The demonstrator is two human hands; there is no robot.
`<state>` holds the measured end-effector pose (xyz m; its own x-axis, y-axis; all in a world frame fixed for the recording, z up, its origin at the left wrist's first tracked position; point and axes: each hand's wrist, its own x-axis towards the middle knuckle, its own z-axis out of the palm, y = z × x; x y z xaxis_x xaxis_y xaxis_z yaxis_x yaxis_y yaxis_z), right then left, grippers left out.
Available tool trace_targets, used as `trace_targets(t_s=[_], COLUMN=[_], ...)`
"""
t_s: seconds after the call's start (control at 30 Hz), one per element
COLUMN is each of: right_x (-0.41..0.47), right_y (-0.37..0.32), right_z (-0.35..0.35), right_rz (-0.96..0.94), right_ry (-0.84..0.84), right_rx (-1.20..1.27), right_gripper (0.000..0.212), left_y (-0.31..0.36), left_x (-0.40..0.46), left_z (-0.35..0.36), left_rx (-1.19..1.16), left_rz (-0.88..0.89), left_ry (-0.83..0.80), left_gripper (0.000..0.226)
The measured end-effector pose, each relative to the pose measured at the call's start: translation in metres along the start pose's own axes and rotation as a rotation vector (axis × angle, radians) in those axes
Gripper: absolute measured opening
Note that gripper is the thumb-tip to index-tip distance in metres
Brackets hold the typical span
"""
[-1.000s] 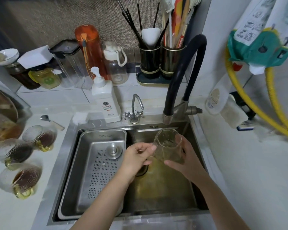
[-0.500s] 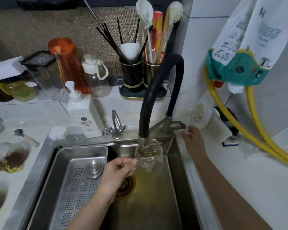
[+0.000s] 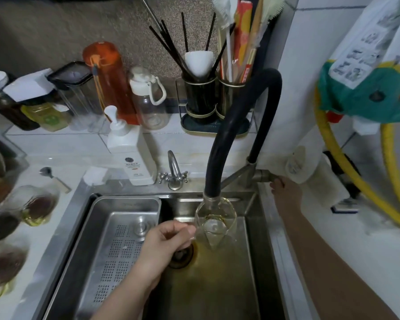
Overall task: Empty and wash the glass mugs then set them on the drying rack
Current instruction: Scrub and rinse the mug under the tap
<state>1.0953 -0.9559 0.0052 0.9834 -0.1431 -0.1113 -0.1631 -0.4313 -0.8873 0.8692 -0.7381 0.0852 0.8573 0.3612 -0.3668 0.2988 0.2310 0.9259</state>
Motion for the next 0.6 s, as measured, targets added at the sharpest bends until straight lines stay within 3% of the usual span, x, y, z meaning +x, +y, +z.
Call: trace_targets(t_s=[0.13, 0.3, 0.47, 0.6], right_x=[0.003, -0.025, -0.118, -0.168], right_y=[0.004, -0.007, -0.024, -0.029], right_z=[0.001, -0.004, -0.005, 0.000], right_rz=[0.034, -0.017, -0.028, -0.137], right_ry=[-0.009, -0.034, -0.281, -0.691], right_rx=[0.093, -0.045, 0.155, 0.108], right_gripper=[0.016, 0.014, 0.010, 0.078], left_y=[-0.001, -0.002, -0.004, -0.004], left_x=[0.000, 0.001, 0.004, 0.006], left_z=[-0.001, -0.004, -0.010, -0.019], left_rx=[-0.002, 0.015, 0.034, 0.046], left_rz=[0.003, 0.000, 0.018, 0.026], left_ry=[-0.003, -0.014, 0.004, -0.008], left_gripper=[0.032, 0.033, 0.033, 0.031])
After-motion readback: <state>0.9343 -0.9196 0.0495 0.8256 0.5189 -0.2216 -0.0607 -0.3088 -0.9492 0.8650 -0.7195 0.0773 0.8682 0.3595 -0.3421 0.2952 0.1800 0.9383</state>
